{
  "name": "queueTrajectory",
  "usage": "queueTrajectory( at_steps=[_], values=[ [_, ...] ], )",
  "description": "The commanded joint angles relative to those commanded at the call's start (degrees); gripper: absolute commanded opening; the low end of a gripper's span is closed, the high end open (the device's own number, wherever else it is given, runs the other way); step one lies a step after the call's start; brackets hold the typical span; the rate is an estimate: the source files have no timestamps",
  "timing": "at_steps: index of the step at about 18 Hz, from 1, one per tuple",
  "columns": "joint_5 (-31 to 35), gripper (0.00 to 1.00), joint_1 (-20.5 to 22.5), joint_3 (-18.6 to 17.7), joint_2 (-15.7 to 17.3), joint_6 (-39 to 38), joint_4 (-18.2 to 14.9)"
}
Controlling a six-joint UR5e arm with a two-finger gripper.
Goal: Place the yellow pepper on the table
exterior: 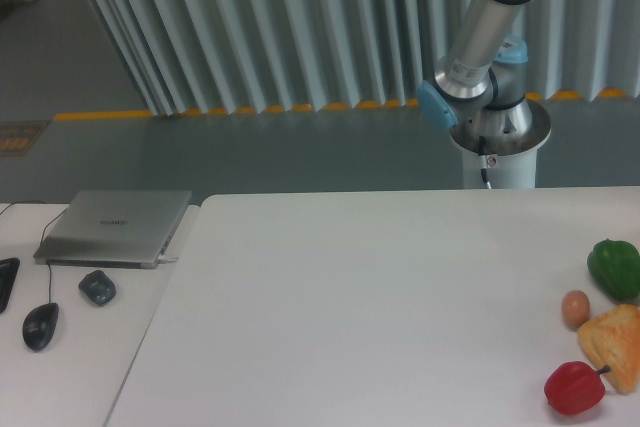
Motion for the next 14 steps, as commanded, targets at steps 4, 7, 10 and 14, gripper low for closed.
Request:
queueTrajectory(
  at_steps=[4, 7, 10, 14],
  values=[
    [0.00, 1.00, -0.09, -2.37, -0.62, 0.09, 4.30],
    [0.70, 1.00, -0.09, -2.55, -0.62, 0.00, 4.40],
    [0.97, 0.58, -0.09, -2.29, -0.71, 0.17, 4.40],
    [0.88, 0.25, -0.09, -1.41, -0.27, 0.53, 4.23]
  ],
)
